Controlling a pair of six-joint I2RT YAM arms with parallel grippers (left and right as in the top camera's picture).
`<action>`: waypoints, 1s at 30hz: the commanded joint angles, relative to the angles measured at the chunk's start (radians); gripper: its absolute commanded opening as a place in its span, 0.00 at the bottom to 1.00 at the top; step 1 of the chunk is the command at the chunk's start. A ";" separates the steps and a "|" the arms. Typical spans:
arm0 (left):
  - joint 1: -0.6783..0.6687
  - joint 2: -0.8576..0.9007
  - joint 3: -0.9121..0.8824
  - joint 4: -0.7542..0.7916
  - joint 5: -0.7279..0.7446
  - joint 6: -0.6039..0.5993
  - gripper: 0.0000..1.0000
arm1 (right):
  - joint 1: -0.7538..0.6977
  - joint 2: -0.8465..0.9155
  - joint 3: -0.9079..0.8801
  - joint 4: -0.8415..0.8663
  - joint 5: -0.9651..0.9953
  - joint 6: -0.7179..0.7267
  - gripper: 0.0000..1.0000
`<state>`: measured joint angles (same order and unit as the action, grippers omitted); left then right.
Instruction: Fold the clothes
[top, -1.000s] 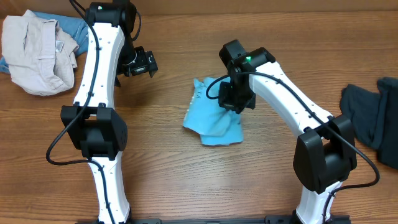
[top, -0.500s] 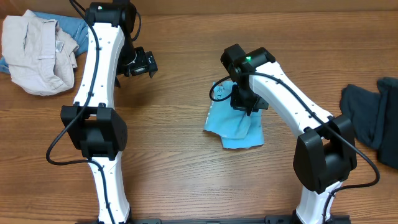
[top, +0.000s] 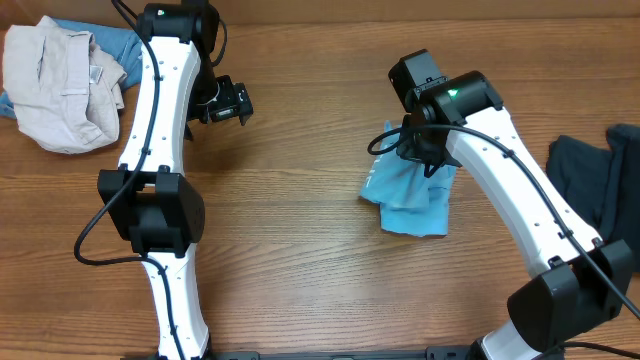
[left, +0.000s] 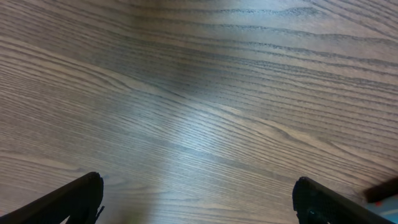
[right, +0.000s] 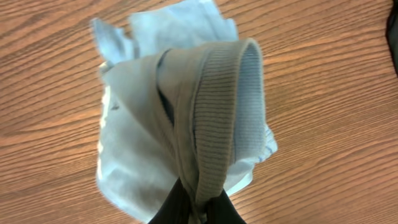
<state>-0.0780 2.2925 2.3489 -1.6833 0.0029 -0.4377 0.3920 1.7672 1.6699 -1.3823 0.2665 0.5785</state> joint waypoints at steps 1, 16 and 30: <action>-0.001 -0.030 -0.006 -0.006 -0.014 0.012 1.00 | -0.002 -0.016 0.021 -0.003 0.013 -0.006 0.04; -0.001 -0.030 -0.006 -0.006 -0.011 0.016 1.00 | -0.218 -0.011 -0.223 0.102 -0.083 -0.024 0.20; -0.001 -0.030 -0.006 -0.006 -0.010 0.034 1.00 | -0.327 -0.009 -0.251 -0.014 -0.006 0.051 0.77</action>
<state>-0.0780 2.2925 2.3489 -1.6871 0.0029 -0.4339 0.0727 1.7664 1.4105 -1.3918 0.2436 0.6277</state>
